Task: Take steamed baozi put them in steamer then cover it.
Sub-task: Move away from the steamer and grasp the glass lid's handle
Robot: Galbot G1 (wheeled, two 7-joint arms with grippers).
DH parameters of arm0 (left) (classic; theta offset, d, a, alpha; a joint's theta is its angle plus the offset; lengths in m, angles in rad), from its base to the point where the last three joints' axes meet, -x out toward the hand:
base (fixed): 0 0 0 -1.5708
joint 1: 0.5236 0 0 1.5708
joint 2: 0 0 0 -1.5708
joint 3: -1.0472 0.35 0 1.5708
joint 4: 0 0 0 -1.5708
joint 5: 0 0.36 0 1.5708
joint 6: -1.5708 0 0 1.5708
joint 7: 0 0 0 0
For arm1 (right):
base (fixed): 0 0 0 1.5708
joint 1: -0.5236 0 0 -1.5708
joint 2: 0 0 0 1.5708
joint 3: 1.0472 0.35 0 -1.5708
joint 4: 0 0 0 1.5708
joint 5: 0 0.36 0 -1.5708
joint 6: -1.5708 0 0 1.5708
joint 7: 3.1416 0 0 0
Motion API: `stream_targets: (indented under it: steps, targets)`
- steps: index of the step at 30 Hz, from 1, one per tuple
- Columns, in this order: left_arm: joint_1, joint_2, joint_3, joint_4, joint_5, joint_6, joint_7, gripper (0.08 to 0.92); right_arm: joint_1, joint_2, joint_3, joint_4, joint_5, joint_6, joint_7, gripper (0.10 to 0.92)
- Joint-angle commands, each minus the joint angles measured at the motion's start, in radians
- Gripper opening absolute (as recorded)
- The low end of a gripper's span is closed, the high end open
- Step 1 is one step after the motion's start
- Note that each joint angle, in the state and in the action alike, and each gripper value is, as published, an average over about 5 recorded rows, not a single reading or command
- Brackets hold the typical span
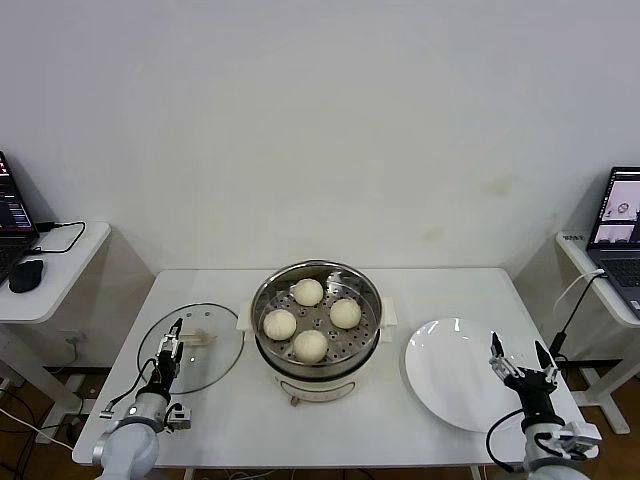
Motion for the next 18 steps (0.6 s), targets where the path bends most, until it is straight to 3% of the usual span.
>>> stream_targets:
  steps: [1, 18]
  targets:
    - [-0.046, 0.003, 0.013, 0.063, -0.010, 0.035, 0.011, 0.823, -0.007, 0.007, 0.004, -0.001, -0.005, 0.004, 0.000, 0.823]
    - [-0.107, -0.018, 0.040, 0.109, -0.064, 0.078, 0.021, 0.823, -0.003, 0.012, 0.001, -0.029, -0.017, 0.013, -0.001, 0.823]
